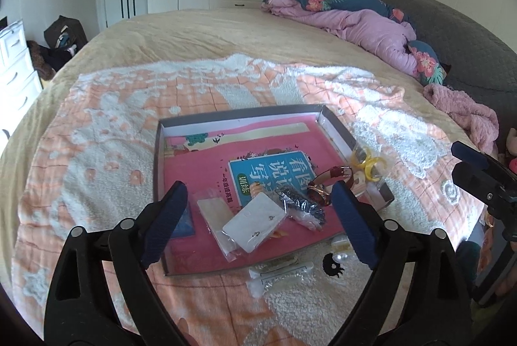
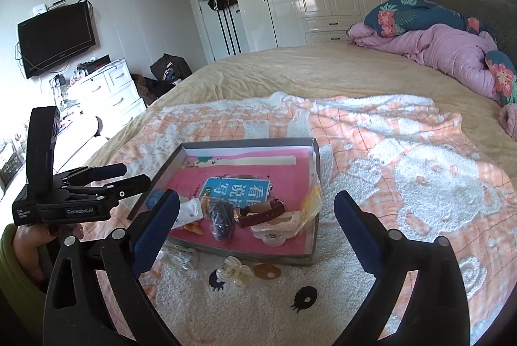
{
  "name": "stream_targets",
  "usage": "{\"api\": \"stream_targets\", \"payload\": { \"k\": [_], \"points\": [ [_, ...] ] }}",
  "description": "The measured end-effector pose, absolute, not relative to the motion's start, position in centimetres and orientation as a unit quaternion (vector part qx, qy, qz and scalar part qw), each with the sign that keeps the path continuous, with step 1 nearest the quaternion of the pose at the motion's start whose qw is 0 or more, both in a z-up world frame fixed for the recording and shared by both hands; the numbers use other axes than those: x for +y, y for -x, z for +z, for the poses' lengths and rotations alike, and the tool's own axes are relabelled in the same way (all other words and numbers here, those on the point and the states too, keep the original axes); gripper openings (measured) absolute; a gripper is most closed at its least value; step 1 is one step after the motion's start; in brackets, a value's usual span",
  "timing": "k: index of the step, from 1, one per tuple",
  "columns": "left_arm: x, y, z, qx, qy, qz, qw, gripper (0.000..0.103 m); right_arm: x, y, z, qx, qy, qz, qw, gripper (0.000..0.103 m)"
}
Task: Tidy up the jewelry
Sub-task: 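Withdraw both tools from the tray toward the pearl hair clip and clear bag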
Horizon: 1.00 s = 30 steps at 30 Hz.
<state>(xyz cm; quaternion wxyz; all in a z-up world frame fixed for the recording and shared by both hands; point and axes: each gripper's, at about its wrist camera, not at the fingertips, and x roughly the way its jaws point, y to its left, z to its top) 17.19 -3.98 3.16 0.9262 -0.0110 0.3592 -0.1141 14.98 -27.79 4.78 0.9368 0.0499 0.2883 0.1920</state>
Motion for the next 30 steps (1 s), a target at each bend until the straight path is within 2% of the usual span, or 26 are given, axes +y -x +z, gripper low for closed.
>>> {"api": "stream_targets", "payload": {
  "k": [4,30],
  "points": [
    [-3.9,-16.2,4.1,0.35,0.008,-0.108,0.93,0.094,-27.7,-14.1,5.4,0.28,-0.048,0.194,0.939,0.098],
    [-1.4,-10.6,4.5,0.339,0.012,-0.079,0.937,0.094,-25.2,-10.8,5.3,0.287,-0.018,0.225,0.931,0.099]
  ]
}}
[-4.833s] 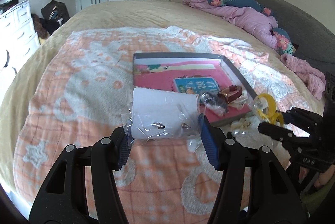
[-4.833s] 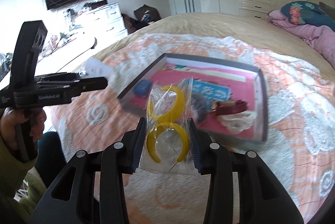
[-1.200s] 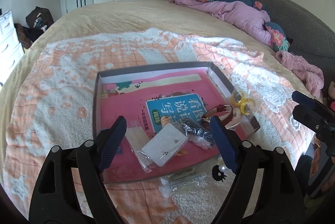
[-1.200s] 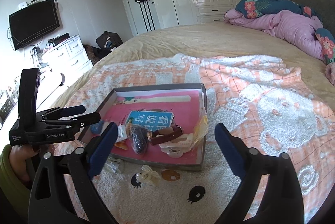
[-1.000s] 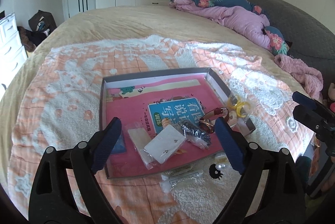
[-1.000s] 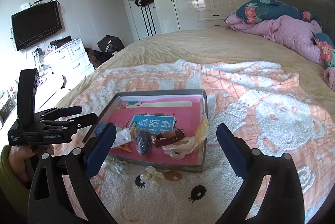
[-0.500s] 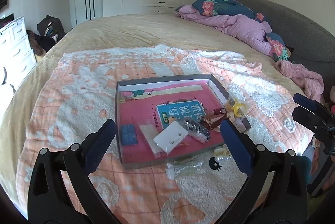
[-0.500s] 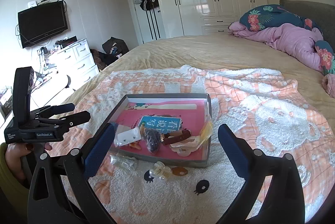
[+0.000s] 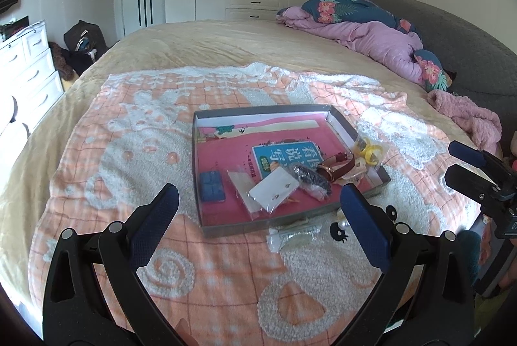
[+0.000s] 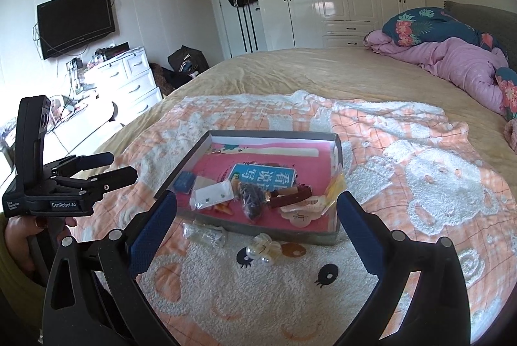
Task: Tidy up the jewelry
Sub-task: 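Withdraw both tools from the tray toward the pearl hair clip and clear bag, then grasp the pearl flower hair clip with the right tool while the left tool grasps the clear bag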
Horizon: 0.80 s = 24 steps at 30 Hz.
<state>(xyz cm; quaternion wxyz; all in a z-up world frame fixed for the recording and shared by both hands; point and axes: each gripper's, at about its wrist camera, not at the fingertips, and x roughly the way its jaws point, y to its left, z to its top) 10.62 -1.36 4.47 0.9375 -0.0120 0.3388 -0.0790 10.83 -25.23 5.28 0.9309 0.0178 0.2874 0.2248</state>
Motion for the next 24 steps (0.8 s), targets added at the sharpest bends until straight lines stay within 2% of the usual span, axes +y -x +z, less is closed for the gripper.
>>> {"api": "stream_targets", "payload": {
  "k": [24],
  "points": [
    [-1.3,-10.4,0.0,0.394,0.003,-0.072,0.916,0.094,-23.6,-11.1,0.4,0.348,0.007,0.234,0.908,0.099]
  ]
}}
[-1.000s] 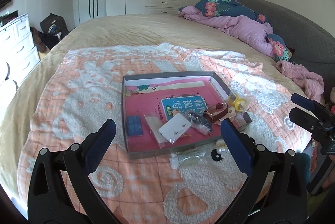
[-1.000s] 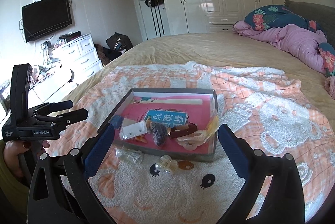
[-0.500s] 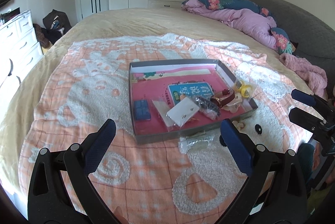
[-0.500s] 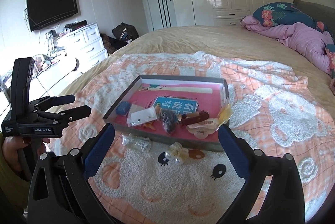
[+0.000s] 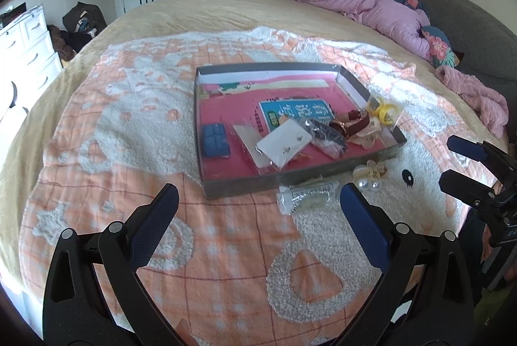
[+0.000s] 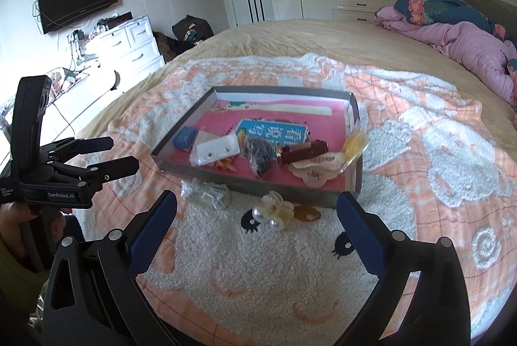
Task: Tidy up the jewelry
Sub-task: 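Grasp the pearl flower hair clip with the right tool while the left tool grasps the clear bag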
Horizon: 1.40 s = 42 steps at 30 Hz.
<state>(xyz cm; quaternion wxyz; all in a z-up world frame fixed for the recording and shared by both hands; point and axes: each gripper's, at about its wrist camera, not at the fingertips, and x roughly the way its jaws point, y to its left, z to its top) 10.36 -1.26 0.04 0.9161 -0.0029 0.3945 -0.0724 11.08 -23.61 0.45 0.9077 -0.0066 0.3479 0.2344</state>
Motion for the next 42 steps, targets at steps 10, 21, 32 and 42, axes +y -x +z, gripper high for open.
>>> {"api": "stream_targets", "payload": {
  "k": [10,21,32,42],
  "points": [
    [-2.4,-11.2,-1.5,0.414,-0.002,-0.081,0.907,0.094,-24.0,-12.5,-2.6,0.38,0.004,0.22,0.899,0.099],
    [-2.4,-12.4,-3.5,0.442,0.021,-0.089,0.892,0.094,-23.4,-15.2,-5.9,0.415,-0.013,0.223,0.882,0.098],
    [-3.3,-14.1,-6.0,0.47,0.06,-0.115,0.873,0.094,-22.6,-18.1,-8.7,0.435,-0.031,0.239,0.868,0.054],
    [-5.5,-15.6,-8.2,0.481,0.062,-0.09,0.87,0.09,-25.3,-16.7,-7.9,0.426,-0.059,0.25,0.867,0.047]
  ]
}}
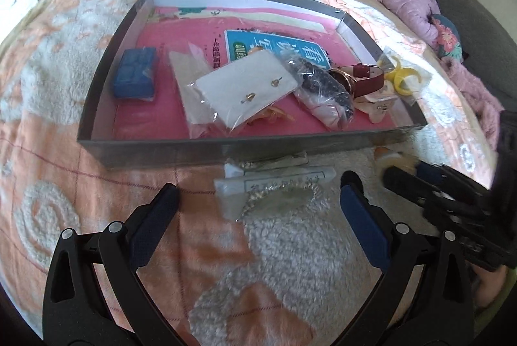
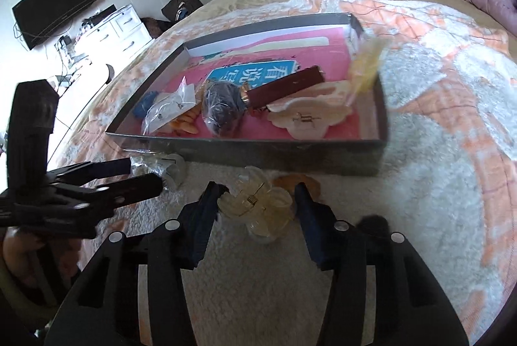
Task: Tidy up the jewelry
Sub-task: 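Grasp the pearl flower hair clip with the right tool while the left tool grasps the clear bag, then lower the pearl clip into the tray with the right tool while the left tool releases the clear bag there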
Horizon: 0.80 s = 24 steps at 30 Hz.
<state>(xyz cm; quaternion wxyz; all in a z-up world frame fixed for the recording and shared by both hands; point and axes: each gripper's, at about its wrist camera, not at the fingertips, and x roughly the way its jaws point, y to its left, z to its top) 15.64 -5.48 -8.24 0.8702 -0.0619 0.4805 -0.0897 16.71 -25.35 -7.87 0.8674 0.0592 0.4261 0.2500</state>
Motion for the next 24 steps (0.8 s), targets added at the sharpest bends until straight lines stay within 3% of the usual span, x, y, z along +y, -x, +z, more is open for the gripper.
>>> {"api": "stream_targets", "payload": {
  "k": [1,4,7,24],
  "points": [
    [-5.7,-15.6,-8.3,0.478,0.051,-0.085,0.873,0.076,-25.6,-16.6,-7.7,0.426,-0.061,0.25,0.867,0.047],
    [-6.3,-15.5,-8.1,0.471,0.032,-0.094,0.877,0.056,-26.3,-16.2,-7.2,0.423,-0.065,0.249,0.869,0.047],
    [-6.4,-15.1,-7.8,0.466,0.022,-0.102,0.879,0.051,-26.5,-15.7,-6.6,0.418,-0.061,0.251,0.871,0.047],
    [-0.9,-12.7,-0.4,0.393,0.065,-0.091,0.913,0.049,-23.7,-14.5,-1.7,0.37,-0.029,0.299,0.879,0.047]
  ]
}}
